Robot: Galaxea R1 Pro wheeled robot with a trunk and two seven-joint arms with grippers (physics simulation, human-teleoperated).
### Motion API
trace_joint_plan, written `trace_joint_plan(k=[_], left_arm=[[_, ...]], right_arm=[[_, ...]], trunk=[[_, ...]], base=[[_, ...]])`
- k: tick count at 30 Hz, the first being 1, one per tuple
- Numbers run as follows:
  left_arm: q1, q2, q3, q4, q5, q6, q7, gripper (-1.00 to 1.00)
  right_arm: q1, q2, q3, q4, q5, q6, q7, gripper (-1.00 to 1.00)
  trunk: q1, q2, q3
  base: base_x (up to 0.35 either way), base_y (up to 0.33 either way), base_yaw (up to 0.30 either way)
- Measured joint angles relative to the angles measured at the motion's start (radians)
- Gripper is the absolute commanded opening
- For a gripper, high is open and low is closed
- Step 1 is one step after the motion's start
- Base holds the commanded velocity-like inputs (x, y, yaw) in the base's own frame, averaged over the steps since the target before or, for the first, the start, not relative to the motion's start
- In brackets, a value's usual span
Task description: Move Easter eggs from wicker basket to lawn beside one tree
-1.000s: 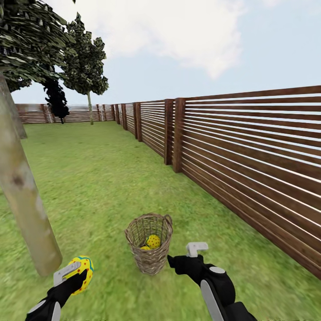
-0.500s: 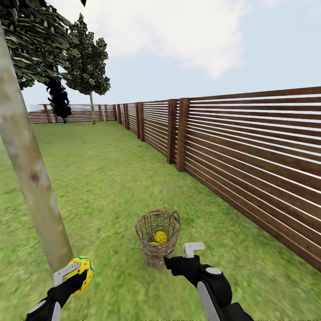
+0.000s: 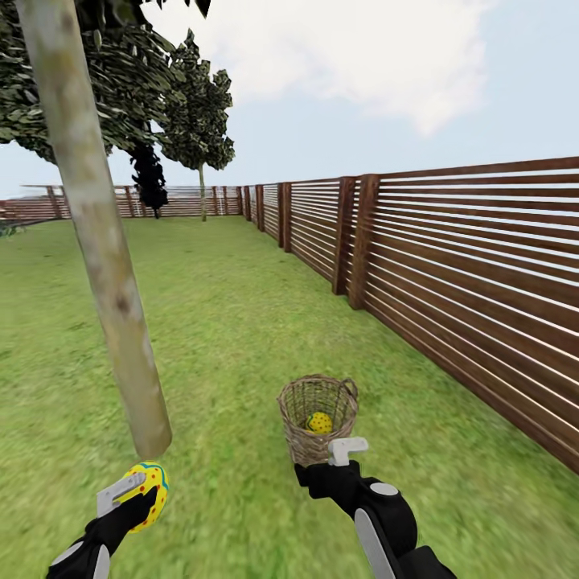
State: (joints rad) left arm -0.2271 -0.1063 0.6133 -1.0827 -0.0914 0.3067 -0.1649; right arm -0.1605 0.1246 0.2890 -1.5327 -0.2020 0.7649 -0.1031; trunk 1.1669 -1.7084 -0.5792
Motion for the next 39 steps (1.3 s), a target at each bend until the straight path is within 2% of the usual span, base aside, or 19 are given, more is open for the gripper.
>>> trace_joint_plan(k=[6,13,28,33,39], left_arm=[[0.0,0.003,0.0,0.044,0.001,-0.003,0.009,-1.0],[-0.002,0.003,0.0,0.05,0.0,-0.003,0.013,-1.0],[-0.002,0.003,0.001,0.05,0.001,-0.002,0.014,-1.0],[-0.002,0.005,0.001,0.076,0.001,-0.001,0.015,-1.0],[-0.003,0.007,0.002,0.117,0.003,-0.003,0.082,-1.0]], right_arm=[[0.0,0.0,-0.001,0.0,0.0,0.0,0.0,1.0],[0.0,0.0,0.0,0.001,0.001,0.0,0.0,1.0],[0.0,0.0,0.0,0.002,0.0,0.0,0.0,1.0],[0.0,0.0,0.001,0.002,0.0,0.0,0.0,1.0],[0.0,0.0,0.001,0.002,0.0,0.0,0.0,1.0]], trunk=[[0.0,0.0,-0.004],[0.0,0.0,-0.008],[0.0,0.0,-0.018],[0.0,0.0,-0.021],[0.0,0.0,-0.025]], base=[[0.0,-0.021,0.268],[0.012,-0.156,0.268],[0.001,0.026,0.268],[0.0,0.0,0.268],[0.044,0.0,0.268]])
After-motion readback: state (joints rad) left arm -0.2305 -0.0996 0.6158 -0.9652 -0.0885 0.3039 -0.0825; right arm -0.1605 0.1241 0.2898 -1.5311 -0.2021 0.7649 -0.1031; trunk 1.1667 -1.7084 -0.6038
